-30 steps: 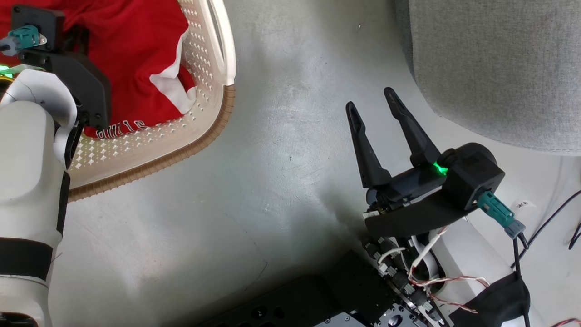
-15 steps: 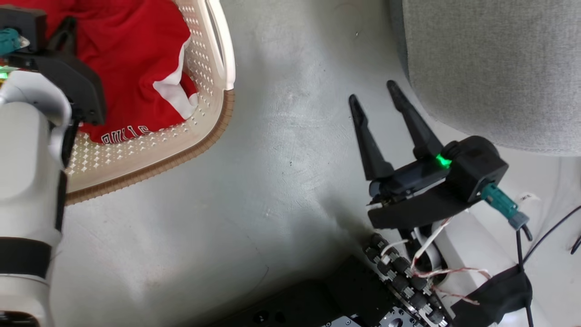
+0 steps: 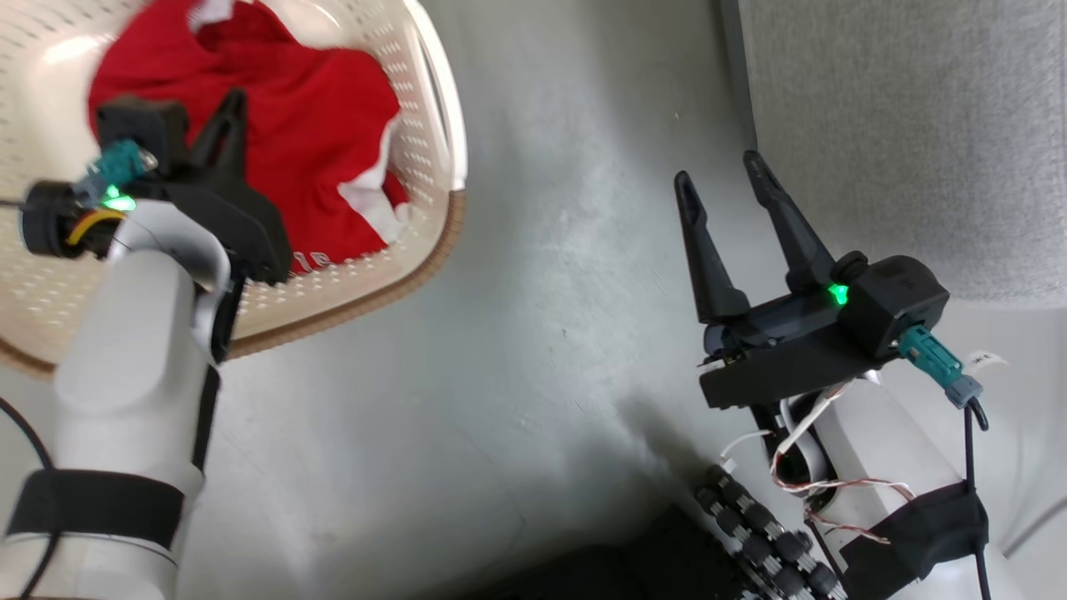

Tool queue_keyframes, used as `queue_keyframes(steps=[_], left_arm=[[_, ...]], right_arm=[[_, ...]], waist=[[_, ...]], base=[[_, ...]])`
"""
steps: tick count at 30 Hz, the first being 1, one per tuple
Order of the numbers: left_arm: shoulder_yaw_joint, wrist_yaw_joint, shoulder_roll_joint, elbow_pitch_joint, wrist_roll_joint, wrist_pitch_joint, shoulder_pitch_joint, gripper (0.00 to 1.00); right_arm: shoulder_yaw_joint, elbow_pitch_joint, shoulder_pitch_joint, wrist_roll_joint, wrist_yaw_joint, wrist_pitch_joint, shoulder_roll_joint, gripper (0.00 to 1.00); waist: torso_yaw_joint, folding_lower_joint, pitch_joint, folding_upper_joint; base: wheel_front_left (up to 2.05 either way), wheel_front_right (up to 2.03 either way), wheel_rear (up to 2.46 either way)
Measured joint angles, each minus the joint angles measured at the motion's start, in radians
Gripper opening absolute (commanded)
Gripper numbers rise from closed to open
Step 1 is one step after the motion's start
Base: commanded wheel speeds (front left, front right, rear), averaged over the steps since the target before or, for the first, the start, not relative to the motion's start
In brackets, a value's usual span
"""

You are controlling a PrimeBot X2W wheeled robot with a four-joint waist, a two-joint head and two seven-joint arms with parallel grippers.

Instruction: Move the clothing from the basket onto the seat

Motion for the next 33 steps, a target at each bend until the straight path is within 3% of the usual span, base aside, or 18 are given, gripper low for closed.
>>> queue_keyframes(steps=[8, 19, 22, 23, 24, 33], left_arm=[[0.015, 0.0, -0.053, -0.003, -0.046, -0.105, 0.045, 0.0], [0.034, -0.001, -0.098, -0.031, -0.091, -0.137, 0.147, 0.0], [0.041, -0.001, -0.102, -0.044, -0.102, -0.138, 0.184, 0.72], [0.042, -0.001, -0.104, -0.047, -0.104, -0.138, 0.194, 0.9], [0.044, -0.001, -0.106, -0.053, -0.105, -0.138, 0.205, 1.0], [0.075, -0.001, -0.12, -0.107, -0.118, -0.138, 0.304, 1.0]], right_arm=[[-0.058, 0.031, 0.001, -0.035, 0.007, 0.0, -0.003, 1.0], [-0.128, 0.078, 0.027, -0.048, 0.021, 0.0, -0.035, 1.0], [-0.147, 0.088, 0.043, -0.051, 0.022, 0.0, -0.049, 1.0], [-0.153, 0.093, 0.049, -0.054, 0.022, 0.0, -0.053, 1.0], [-0.159, 0.095, 0.057, -0.055, 0.022, 0.0, -0.056, 1.0], [-0.19, 0.128, 0.121, -0.063, 0.033, 0.0, -0.071, 1.0]], waist=[[0.043, 0.0, -0.098, -0.0001], [0.128, -0.0001, -0.261, -0.0001], [0.15, -0.0001, -0.304, -0.0001], [0.158, -0.0001, -0.318, -0.0001], [0.165, -0.0001, -0.332, -0.0001], [0.226, -0.0002, -0.464, -0.0001]], base=[[0.0, 0.0, 0.0], [0.0, 0.0, 0.0], [0.0, 0.0, 0.0], [0.0, 0.0, 0.0], [0.0, 0.0, 0.0], [0.0, 0.0, 0.0]])
